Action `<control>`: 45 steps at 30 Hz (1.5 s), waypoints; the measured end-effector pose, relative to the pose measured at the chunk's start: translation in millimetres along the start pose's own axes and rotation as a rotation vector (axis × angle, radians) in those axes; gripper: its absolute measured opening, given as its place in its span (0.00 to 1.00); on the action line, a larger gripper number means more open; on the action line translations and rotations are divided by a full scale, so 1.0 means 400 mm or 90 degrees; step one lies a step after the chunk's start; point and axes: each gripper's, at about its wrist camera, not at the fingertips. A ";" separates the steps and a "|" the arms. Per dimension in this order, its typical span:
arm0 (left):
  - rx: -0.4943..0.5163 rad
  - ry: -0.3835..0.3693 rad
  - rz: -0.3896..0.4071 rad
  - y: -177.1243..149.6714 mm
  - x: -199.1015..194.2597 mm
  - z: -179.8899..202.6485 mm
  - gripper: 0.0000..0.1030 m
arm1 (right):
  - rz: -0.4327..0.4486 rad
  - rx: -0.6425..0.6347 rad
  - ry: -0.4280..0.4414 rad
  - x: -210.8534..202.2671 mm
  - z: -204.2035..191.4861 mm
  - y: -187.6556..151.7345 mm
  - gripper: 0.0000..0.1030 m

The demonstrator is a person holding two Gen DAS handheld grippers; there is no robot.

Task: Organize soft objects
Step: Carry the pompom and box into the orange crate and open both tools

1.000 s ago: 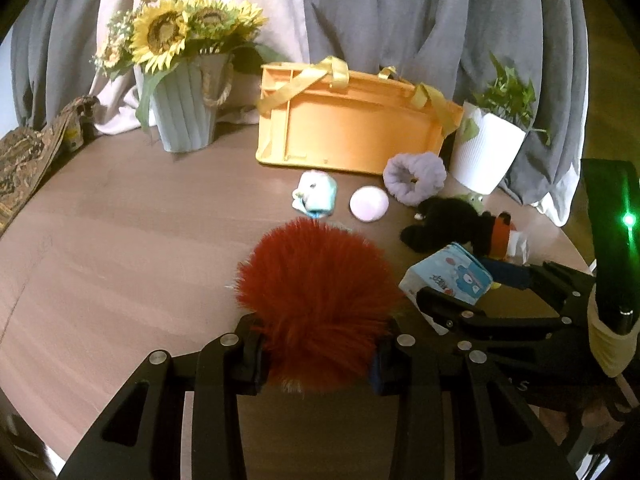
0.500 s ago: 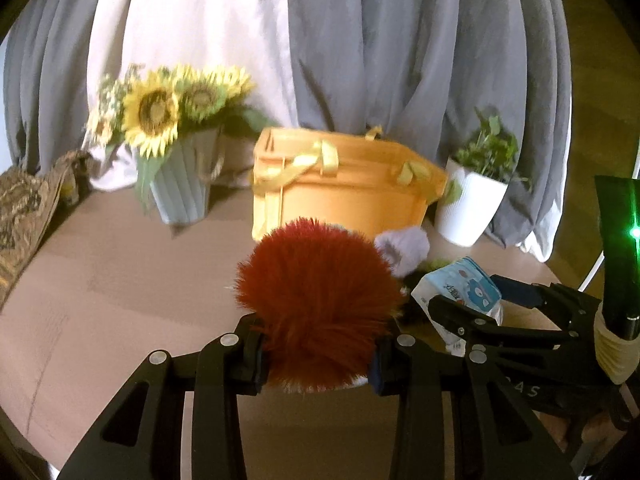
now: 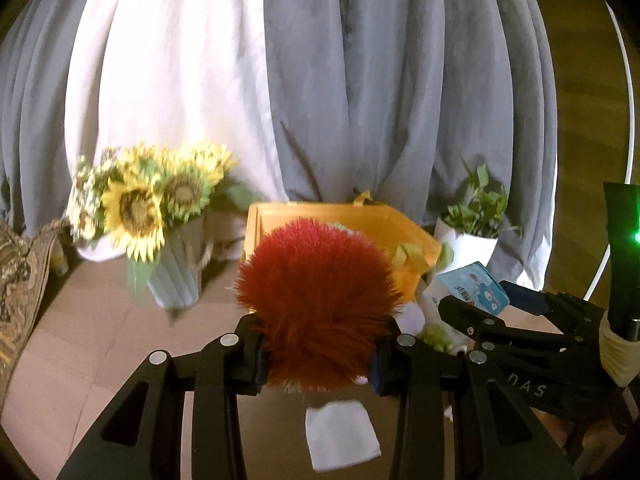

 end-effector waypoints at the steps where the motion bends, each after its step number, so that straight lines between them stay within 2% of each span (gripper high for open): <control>1: 0.004 -0.001 0.006 0.010 -0.001 -0.001 0.35 | 0.008 0.003 -0.003 -0.003 0.000 0.012 0.73; 13: 0.026 -0.006 0.076 0.141 0.023 0.010 0.35 | 0.086 0.021 -0.025 -0.017 0.012 0.133 0.73; 25: 0.044 -0.009 0.115 0.246 0.086 0.017 0.35 | 0.124 0.017 -0.035 0.001 0.041 0.239 0.73; 37: 0.046 0.006 0.097 0.337 0.206 -0.006 0.36 | 0.106 0.033 -0.038 0.106 0.075 0.350 0.73; 45: 0.048 -0.003 0.034 0.396 0.328 -0.019 0.36 | 0.044 0.055 -0.036 0.205 0.102 0.422 0.73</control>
Point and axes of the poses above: each gripper's, at about its wrist camera, not at the fingertips, and x roughly the way its jaws point, z to its right, y to its top, and after that the axes turned 15 degrees about -z, right-handed
